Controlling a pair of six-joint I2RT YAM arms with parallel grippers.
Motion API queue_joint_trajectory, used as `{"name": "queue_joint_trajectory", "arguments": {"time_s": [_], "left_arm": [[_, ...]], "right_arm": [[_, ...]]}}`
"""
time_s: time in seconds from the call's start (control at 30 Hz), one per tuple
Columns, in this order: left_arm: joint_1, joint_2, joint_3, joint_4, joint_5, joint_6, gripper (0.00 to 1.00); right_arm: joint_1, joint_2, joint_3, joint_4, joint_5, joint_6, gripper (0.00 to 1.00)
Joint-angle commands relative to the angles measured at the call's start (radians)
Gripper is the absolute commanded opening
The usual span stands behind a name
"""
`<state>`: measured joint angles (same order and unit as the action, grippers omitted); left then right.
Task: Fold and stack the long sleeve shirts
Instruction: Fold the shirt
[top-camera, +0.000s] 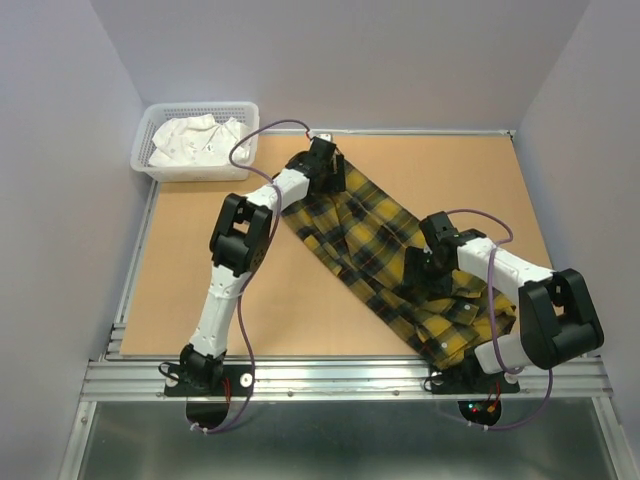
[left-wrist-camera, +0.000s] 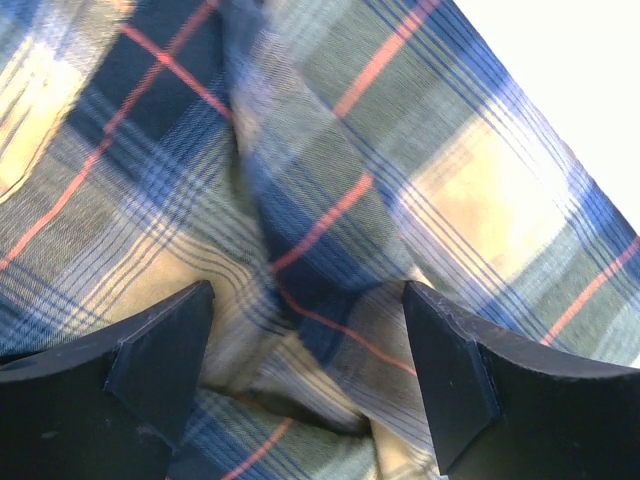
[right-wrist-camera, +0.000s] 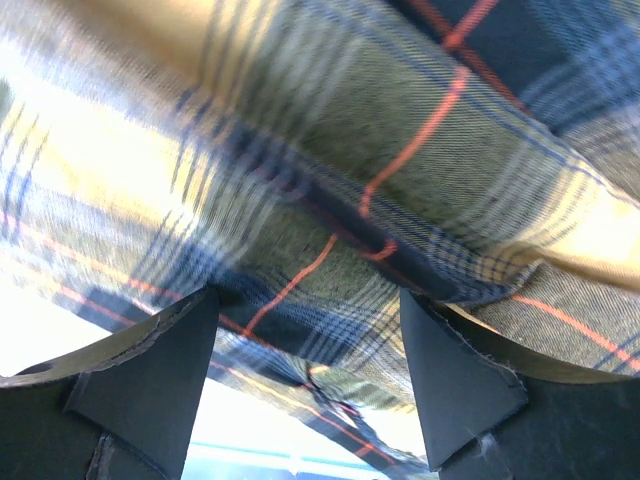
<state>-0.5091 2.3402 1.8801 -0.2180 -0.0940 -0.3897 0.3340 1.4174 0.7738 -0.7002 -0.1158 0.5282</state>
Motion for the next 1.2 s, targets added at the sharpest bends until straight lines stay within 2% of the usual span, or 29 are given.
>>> {"name": "queue_joint_trajectory", "arguments": {"time_s": [0.0, 0.07, 0.17, 0.37, 0.57, 0.7, 0.73, 0.77, 0.9, 1.03, 1.17], "left_arm": [[-0.002, 0.131, 0.215, -0.078, 0.053, 0.069, 0.89], [0.003, 0.195, 0.328, -0.092, 0.045, 0.074, 0.88], [0.035, 0.257, 0.407, -0.054, 0.062, 0.04, 0.88], [0.155, 0.275, 0.404, 0.068, 0.16, -0.109, 0.88], [0.199, 0.194, 0.384, 0.144, 0.183, -0.086, 0.91], [0.181, 0.027, 0.233, 0.166, 0.211, -0.049, 0.93], [0.164, -0.058, 0.193, 0.17, 0.191, -0.044, 0.93], [0.155, -0.103, 0.104, 0.173, 0.172, -0.044, 0.93], [0.084, -0.276, -0.092, 0.131, 0.088, -0.099, 0.93], [-0.009, -0.357, -0.223, 0.039, -0.025, -0.141, 0.92], [-0.063, -0.348, -0.318, -0.006, -0.036, -0.195, 0.9]], "right_arm": [[0.005, -0.014, 0.025, -0.015, -0.089, -0.028, 0.78], [0.011, -0.002, 0.035, -0.002, -0.146, -0.04, 0.78], [0.028, 0.028, 0.062, 0.027, -0.209, -0.053, 0.78], [0.103, 0.124, 0.157, 0.064, -0.228, -0.05, 0.77], [0.119, 0.112, 0.28, 0.058, -0.187, -0.074, 0.78], [0.119, 0.051, 0.328, 0.019, -0.07, -0.137, 0.78], [0.117, 0.023, 0.332, -0.002, -0.041, -0.145, 0.78], [0.117, 0.011, 0.334, -0.008, 0.012, -0.151, 0.77], [0.112, -0.038, 0.308, -0.051, 0.085, -0.181, 0.73], [0.109, -0.072, 0.243, -0.065, 0.085, -0.163, 0.59], [0.109, -0.094, 0.174, -0.065, 0.073, -0.14, 0.52]]}}
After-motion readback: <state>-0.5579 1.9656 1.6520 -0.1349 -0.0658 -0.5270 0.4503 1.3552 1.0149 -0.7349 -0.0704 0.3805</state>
